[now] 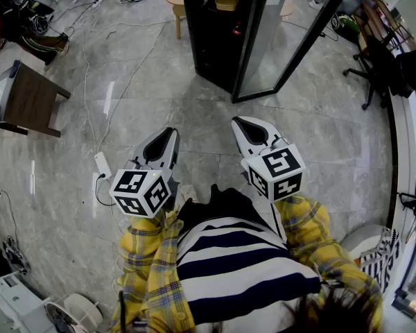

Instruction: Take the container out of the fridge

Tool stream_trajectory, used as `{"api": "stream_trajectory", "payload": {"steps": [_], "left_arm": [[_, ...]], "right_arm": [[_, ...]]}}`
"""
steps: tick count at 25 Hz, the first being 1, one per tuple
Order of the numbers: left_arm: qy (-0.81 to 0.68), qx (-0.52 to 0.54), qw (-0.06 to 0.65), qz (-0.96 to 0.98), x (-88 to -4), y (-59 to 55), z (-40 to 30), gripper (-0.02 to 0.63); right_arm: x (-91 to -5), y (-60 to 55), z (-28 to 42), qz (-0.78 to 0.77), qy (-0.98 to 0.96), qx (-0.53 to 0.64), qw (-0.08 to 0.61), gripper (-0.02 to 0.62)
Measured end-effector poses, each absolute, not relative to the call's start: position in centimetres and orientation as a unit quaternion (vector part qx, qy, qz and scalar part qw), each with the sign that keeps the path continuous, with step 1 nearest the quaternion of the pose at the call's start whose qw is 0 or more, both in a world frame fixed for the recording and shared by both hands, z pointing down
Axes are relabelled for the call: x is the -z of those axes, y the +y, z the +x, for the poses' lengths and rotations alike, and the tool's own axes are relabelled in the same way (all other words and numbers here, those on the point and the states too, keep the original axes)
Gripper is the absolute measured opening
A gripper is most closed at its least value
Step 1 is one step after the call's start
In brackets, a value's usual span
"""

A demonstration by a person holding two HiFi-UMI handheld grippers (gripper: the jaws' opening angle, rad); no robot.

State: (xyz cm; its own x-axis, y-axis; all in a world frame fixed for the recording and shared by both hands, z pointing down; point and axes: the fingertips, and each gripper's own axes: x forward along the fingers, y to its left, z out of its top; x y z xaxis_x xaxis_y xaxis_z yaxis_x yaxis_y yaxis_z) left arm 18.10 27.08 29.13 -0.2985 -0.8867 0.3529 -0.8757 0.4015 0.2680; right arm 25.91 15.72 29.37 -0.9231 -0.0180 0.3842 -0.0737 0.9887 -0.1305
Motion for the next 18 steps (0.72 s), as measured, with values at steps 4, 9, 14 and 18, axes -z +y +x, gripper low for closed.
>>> {"api": "stream_trajectory", "payload": {"steps": [4, 9, 14, 18], "left_arm": [[-0.807, 0.007, 0.218, 0.549, -29.0, 26.5, 18.7, 0.048], [-0.807, 0.021, 0.215, 0.549, -28.9, 27.1, 18.3, 0.048], [-0.802, 0.025, 0.216, 0.556, -29.5, 27.1, 17.8, 0.048], [-0.794, 0.017, 0.212, 0.570, -30.1, 27.0, 16.0, 0.048]], "right_arm": [[-29.6, 14.9, 26.2, 0.022, -0.978, -0.073, 0.195, 0.028], [-29.7, 15.0, 25.8, 0.018, -0.978, -0.077, 0.191, 0.028], [-30.2, 15.2, 25.2, 0.018, -0.977, -0.080, 0.197, 0.028], [-30.6, 15.2, 23.6, 0.031, -0.975, -0.080, 0.205, 0.028]]}}
